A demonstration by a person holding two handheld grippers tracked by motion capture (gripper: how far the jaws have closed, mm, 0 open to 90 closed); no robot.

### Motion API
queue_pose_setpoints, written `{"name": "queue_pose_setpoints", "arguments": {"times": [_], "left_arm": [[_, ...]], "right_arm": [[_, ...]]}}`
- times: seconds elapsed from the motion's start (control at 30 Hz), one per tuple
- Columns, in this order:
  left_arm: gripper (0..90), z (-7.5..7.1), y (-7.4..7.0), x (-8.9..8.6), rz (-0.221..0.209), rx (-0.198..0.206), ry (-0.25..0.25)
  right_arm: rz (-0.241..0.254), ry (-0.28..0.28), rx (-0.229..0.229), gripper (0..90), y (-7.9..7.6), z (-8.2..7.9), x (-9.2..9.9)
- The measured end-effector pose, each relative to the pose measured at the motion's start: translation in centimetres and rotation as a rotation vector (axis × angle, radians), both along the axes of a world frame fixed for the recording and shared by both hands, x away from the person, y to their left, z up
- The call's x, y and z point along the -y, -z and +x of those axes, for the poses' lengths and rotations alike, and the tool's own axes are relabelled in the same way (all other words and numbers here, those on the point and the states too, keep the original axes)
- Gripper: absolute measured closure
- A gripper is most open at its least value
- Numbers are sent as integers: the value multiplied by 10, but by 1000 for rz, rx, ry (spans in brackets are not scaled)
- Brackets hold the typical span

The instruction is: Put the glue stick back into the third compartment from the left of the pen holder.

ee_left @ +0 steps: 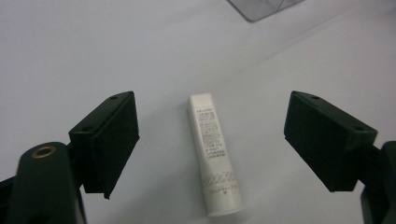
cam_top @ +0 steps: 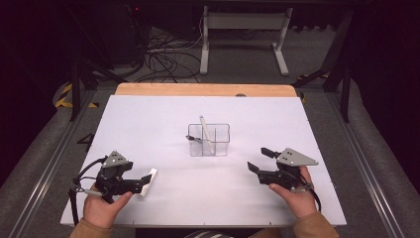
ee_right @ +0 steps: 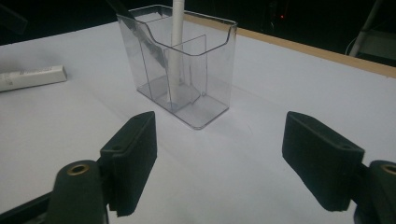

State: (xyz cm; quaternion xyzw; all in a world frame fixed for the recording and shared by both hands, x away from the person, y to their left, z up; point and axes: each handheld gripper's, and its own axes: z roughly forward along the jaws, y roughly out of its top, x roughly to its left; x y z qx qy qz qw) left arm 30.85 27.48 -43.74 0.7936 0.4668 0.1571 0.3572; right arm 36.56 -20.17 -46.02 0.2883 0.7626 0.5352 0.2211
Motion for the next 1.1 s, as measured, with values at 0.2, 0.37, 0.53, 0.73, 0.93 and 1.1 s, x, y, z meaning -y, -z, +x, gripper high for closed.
{"name": "queue_pose_setpoints", "arguments": {"times": [0.2, 0.37, 0.53, 0.73, 0.93, 1.1], "left_arm": [[245, 0, 4, 6, 63, -67, 14], [268, -2, 8, 13, 118, -99, 22], [288, -5, 12, 17, 161, -118, 26], [364, -7, 16, 20, 210, -157, 41], [410, -9, 20, 22, 232, -181, 41], [453, -9, 23, 23, 251, -196, 41]], "right_arm": [[-1, -2, 2, 271, 0, 0, 0], [0, -2, 1, 272, 0, 0, 0], [1, -2, -1, 272, 0, 0, 1], [0, -5, -1, 272, 0, 0, 0], [-1, -3, -4, 272, 1, 0, 0], [-5, -7, -6, 272, 1, 1, 0]]}}
